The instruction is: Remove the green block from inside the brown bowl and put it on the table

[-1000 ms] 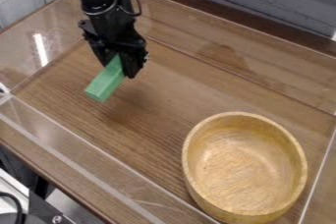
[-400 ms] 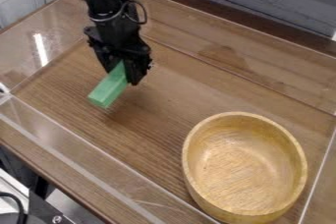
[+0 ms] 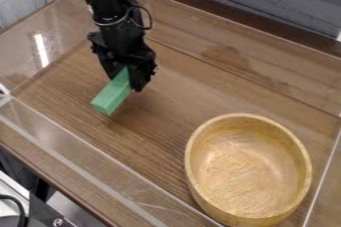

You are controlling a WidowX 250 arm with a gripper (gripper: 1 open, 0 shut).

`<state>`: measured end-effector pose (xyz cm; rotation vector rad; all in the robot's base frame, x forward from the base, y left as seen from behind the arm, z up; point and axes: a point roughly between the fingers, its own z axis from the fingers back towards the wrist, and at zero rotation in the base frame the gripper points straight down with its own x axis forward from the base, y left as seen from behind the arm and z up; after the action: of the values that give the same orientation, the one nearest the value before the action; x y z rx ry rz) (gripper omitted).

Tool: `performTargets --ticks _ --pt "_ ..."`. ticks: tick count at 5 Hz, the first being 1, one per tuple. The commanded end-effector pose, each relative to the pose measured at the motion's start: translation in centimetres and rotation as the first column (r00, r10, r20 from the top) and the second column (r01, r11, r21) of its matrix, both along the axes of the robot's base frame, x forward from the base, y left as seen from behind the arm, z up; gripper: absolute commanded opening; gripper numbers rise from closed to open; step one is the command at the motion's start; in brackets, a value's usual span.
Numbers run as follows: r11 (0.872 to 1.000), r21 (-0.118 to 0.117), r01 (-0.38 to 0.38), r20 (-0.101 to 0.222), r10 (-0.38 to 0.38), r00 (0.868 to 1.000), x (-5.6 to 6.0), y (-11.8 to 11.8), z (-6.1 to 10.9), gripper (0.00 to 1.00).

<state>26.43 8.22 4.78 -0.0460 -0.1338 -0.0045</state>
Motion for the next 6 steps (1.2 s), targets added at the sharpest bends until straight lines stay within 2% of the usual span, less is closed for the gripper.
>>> performTargets --ticks 1,6 --pt "1.000 0.016 0.010 0.043 -0.011 0.999 1.2 0.2 1.3 1.00" --pt "0.999 -0.040 0.028 0.024 -0.027 0.999 2.7 -2.1 0.9 1.00"
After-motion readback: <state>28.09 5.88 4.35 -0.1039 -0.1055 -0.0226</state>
